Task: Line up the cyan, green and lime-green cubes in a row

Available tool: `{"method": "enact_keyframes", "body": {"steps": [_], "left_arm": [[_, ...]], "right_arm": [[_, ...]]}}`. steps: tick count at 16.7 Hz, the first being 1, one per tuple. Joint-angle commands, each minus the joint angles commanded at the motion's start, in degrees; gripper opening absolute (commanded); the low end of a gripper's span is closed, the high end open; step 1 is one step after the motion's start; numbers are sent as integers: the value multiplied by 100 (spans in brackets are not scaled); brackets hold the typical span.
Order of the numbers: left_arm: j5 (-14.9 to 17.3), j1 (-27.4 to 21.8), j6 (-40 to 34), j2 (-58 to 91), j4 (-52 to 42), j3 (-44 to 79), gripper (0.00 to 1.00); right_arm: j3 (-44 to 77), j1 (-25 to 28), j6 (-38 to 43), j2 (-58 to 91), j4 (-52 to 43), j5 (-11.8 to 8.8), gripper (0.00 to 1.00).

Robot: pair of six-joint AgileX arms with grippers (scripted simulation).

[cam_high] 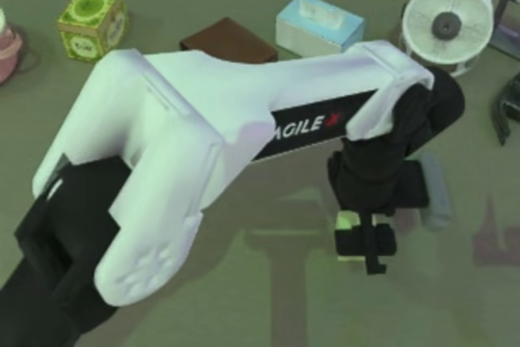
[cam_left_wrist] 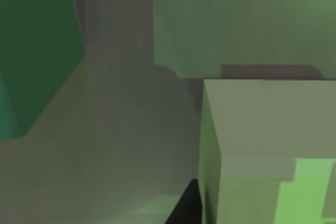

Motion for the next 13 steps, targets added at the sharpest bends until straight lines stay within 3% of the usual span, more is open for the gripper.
{"method": "enact_keyframes", "body": {"steps": [3, 4, 13], "left_arm": [[0, 0, 0, 0, 0, 0, 98], [0, 0, 0, 0, 0, 0, 100], [0, 11, 3, -1, -20, 20, 100]], "right_arm": [[0, 0, 0, 0, 0, 0, 100], [0, 0, 0, 0, 0, 0, 100], [0, 0, 0, 0, 0, 0, 100]]}}
